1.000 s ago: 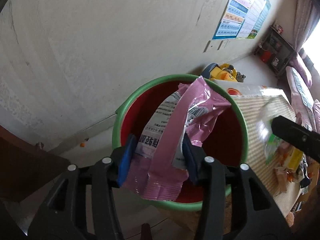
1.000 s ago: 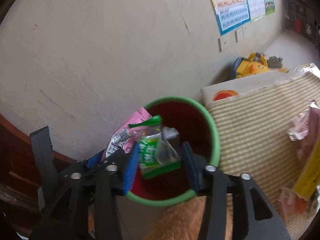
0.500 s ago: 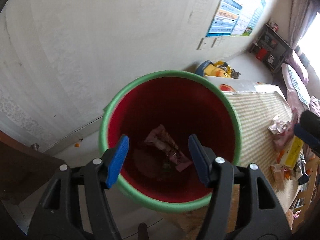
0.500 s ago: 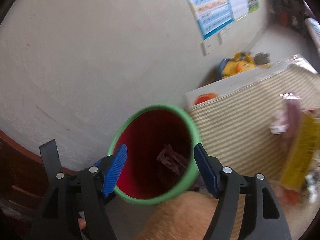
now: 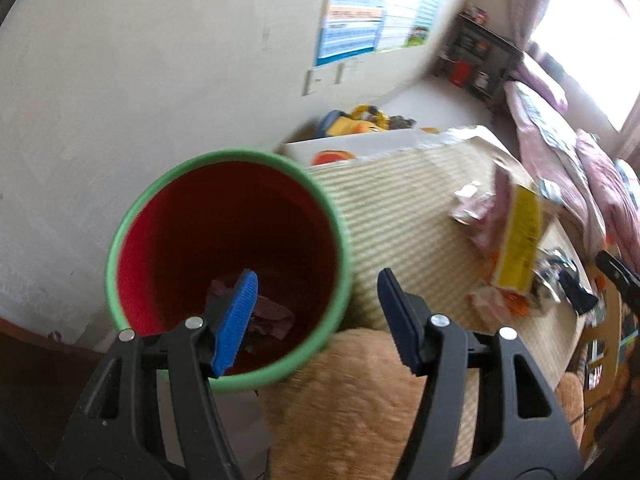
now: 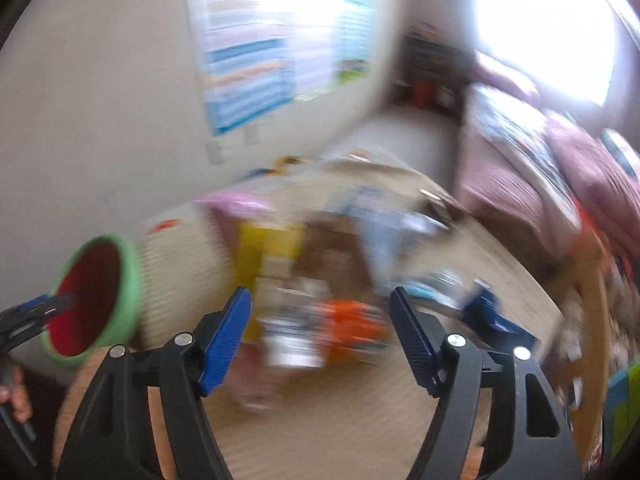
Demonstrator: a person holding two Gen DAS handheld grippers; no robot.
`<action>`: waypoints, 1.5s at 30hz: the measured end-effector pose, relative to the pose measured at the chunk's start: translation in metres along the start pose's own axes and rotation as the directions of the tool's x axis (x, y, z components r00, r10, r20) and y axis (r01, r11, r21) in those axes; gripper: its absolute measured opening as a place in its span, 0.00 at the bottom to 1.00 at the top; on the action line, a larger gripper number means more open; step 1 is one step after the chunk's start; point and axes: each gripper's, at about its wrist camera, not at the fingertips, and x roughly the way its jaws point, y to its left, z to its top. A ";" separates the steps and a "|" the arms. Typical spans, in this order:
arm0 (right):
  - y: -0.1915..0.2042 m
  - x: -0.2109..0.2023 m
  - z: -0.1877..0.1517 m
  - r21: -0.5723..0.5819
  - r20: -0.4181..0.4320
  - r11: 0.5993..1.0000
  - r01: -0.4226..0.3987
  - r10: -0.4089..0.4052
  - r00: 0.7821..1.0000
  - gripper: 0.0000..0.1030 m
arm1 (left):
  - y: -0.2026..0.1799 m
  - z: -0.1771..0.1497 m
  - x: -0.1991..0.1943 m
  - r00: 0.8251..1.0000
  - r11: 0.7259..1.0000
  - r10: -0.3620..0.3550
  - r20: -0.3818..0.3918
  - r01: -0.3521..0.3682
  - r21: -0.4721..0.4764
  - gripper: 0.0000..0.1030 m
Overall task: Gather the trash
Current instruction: 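Move both tools back over the table toward the dark blue wrapper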
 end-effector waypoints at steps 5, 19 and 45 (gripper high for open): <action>-0.107 0.028 0.001 0.179 -0.087 0.978 0.103 -0.089 0.992 0.68 | -0.034 -0.002 -0.003 0.999 0.998 -0.051 -0.014 0.051 0.040 0.63; -0.171 0.113 -0.035 0.166 -0.393 0.980 0.112 -0.038 0.919 0.49 | -0.119 -0.006 -0.005 0.993 0.973 -0.113 -0.040 0.119 0.197 0.66; -0.127 0.007 -0.064 0.349 -0.153 0.934 -0.080 0.141 0.978 0.52 | -0.195 0.012 0.067 0.983 0.960 -0.131 -0.129 0.158 0.230 0.68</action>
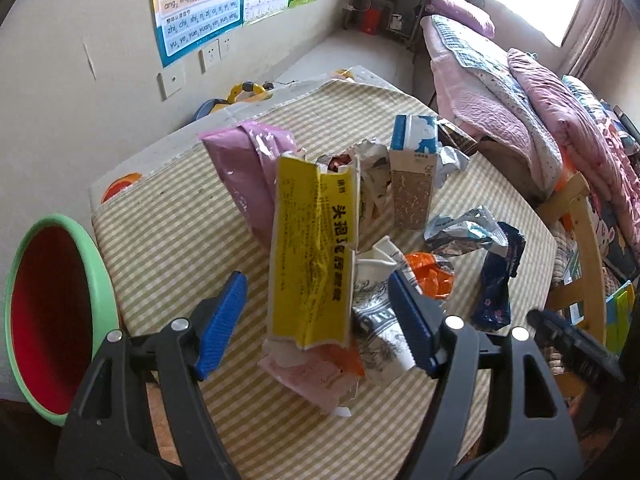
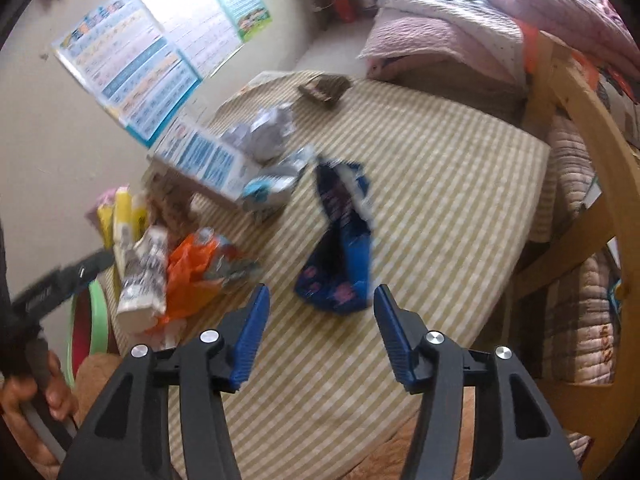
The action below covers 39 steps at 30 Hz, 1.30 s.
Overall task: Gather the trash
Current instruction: 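Move both tools back over the table toward the dark blue wrapper, then grasp the dark blue wrapper with the right tool while the left tool grasps the yellow packet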
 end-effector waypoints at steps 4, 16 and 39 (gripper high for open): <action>0.008 -0.007 0.011 -0.080 0.061 0.996 0.049 -0.044 0.997 0.50 | 0.002 -0.002 0.000 1.000 1.000 -0.008 -0.006 0.008 -0.019 0.68; 0.003 -0.016 0.016 0.045 0.083 0.997 -0.057 0.054 0.995 0.81 | 0.003 -0.005 -0.005 1.000 1.000 -0.015 0.000 0.015 -0.018 0.68; -0.001 0.083 0.022 -0.044 -0.115 0.991 0.127 -0.131 0.985 0.64 | 0.011 -0.002 0.010 1.000 1.000 0.000 -0.011 0.000 -0.001 0.68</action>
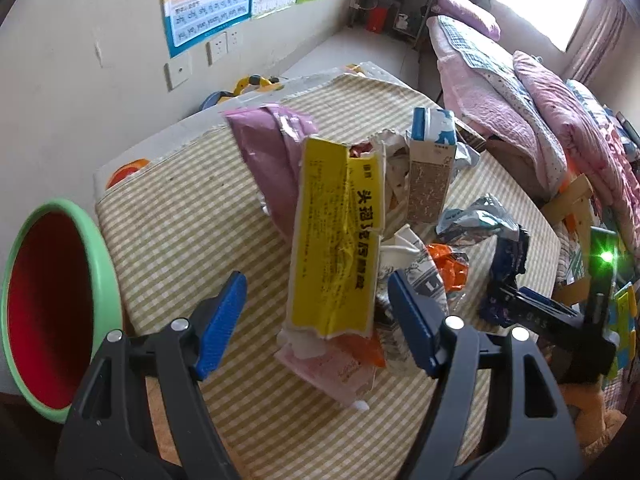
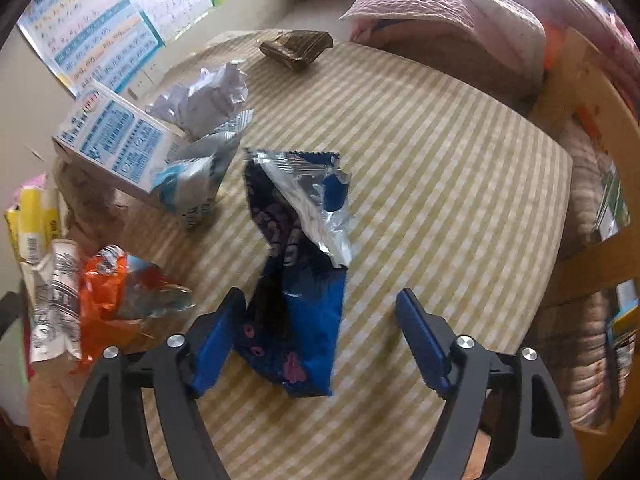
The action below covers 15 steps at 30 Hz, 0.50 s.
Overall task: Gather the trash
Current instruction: 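Grasp the dark blue wrapper with the right tool while the left tool grasps the yellow packet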
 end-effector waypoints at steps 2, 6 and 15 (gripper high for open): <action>-0.001 -0.003 -0.004 0.013 -0.003 0.999 -0.047 0.047 0.999 0.59 | -0.002 0.004 0.007 1.000 1.000 0.005 -0.013 -0.005 0.007 0.68; -0.005 -0.011 -0.013 0.040 -0.011 0.995 -0.092 0.092 0.996 0.38 | -0.003 0.013 0.021 0.999 1.000 0.031 -0.016 -0.031 0.003 0.68; -0.006 -0.030 -0.021 0.109 0.024 0.982 -0.156 0.154 0.988 0.37 | 0.001 0.015 0.033 0.996 0.999 0.043 -0.074 -0.045 -0.023 0.68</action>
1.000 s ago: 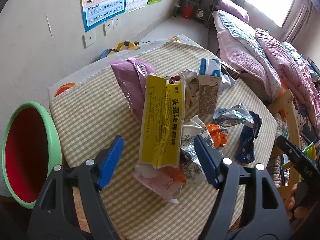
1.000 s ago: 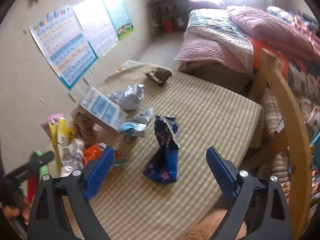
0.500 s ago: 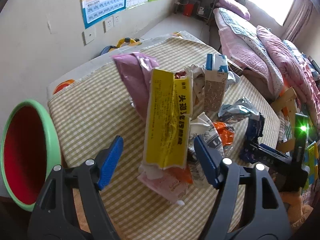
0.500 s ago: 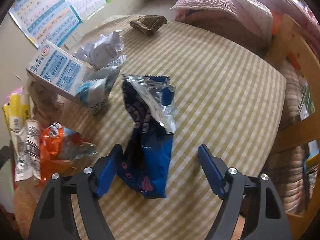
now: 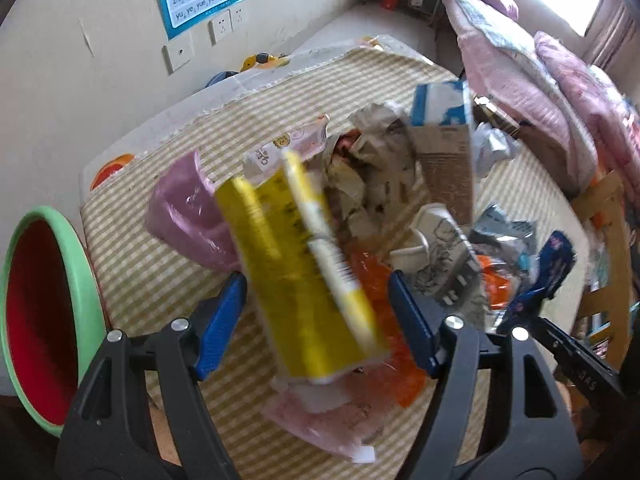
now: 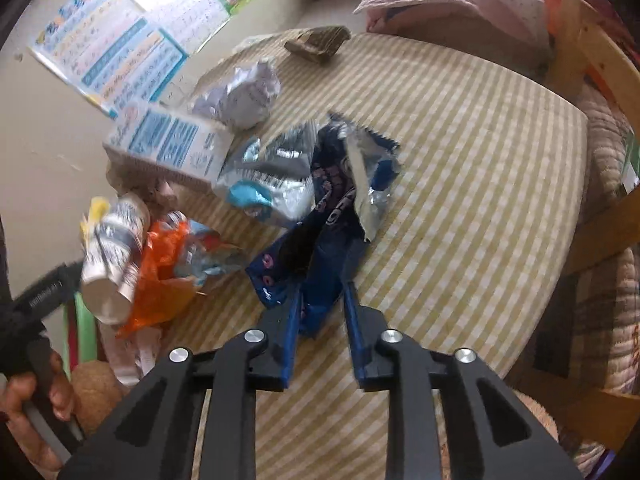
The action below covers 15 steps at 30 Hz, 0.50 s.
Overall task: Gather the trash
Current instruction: 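Grasp the dark blue wrapper with the right tool while the left tool grasps the yellow packet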
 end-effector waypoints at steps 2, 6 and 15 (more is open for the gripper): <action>-0.005 -0.009 0.004 0.048 0.036 0.999 -0.027 0.025 0.999 0.54 | 0.003 -0.002 -0.007 1.000 1.000 -0.018 0.017 0.019 -0.018 0.68; -0.002 0.000 0.016 0.085 0.022 0.996 -0.014 0.012 1.000 0.61 | 0.019 -0.002 -0.012 0.999 0.992 -0.048 0.021 0.050 -0.113 0.68; 0.014 0.027 0.026 0.043 0.010 0.999 0.019 -0.020 1.000 0.25 | 0.033 0.004 0.006 0.999 0.990 -0.026 -0.022 0.023 -0.141 0.68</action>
